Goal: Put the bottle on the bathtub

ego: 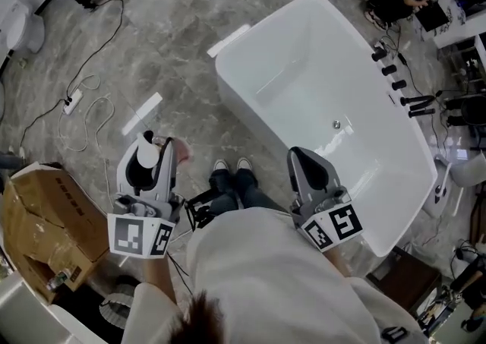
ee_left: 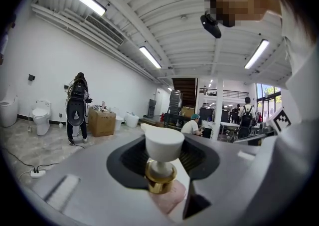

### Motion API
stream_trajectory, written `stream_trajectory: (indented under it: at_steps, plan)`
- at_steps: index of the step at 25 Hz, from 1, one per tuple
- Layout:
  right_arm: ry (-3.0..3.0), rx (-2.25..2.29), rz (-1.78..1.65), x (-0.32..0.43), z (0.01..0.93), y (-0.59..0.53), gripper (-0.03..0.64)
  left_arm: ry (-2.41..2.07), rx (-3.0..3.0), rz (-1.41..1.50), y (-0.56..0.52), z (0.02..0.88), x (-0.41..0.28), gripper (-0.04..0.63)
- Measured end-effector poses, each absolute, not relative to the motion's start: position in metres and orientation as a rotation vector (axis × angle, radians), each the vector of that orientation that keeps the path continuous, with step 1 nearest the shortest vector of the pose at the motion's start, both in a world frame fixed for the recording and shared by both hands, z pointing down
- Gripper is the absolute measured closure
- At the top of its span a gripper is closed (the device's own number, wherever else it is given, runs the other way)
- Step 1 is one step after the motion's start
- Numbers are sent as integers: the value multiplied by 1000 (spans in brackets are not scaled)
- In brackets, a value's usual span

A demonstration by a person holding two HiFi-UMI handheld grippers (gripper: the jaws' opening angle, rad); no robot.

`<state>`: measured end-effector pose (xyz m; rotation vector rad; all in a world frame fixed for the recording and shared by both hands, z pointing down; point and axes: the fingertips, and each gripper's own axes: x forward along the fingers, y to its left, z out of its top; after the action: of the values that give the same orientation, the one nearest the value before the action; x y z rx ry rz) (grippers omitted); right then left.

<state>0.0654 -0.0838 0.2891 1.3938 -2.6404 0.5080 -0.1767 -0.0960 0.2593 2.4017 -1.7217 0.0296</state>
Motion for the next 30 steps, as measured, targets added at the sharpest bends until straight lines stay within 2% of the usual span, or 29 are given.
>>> stream_trajectory:
  at_steps: [17, 30]
  plan:
    - [-2527, 1331, 549, 39, 383, -113, 618, -1544, 2367, 226, -140, 449, -166, 393]
    - [-2406, 1257, 716, 11, 499, -87, 618, -1469, 2287, 318, -164, 608, -146, 393]
